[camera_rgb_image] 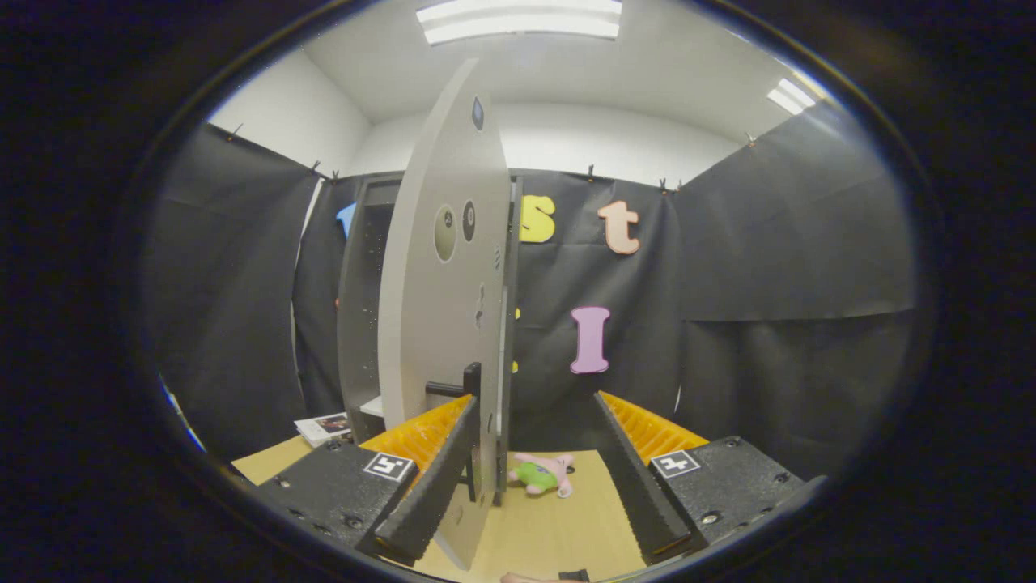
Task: Open the shoe cabinet door, grab the shoes and put them into the shoe cabinet, then close the shoe cabinet door.
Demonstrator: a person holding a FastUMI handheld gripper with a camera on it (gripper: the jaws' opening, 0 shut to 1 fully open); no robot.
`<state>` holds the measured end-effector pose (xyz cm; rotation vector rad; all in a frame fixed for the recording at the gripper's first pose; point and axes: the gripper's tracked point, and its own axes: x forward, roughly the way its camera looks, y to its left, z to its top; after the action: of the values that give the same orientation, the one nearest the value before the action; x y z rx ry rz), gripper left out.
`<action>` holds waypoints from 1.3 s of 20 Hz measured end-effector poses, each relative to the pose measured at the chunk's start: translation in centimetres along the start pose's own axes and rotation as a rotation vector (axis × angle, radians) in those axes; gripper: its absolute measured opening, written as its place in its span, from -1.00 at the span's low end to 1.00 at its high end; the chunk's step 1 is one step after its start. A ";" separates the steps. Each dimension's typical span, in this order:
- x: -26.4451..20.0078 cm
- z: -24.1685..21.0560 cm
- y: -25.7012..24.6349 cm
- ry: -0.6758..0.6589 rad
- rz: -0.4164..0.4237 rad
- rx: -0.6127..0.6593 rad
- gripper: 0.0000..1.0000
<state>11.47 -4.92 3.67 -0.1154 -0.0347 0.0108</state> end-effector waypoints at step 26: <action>7.7 -8.4 22.0 0.258 0.357 0.095 0.87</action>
<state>19.32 16.07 -6.97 -0.0262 0.2439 0.3538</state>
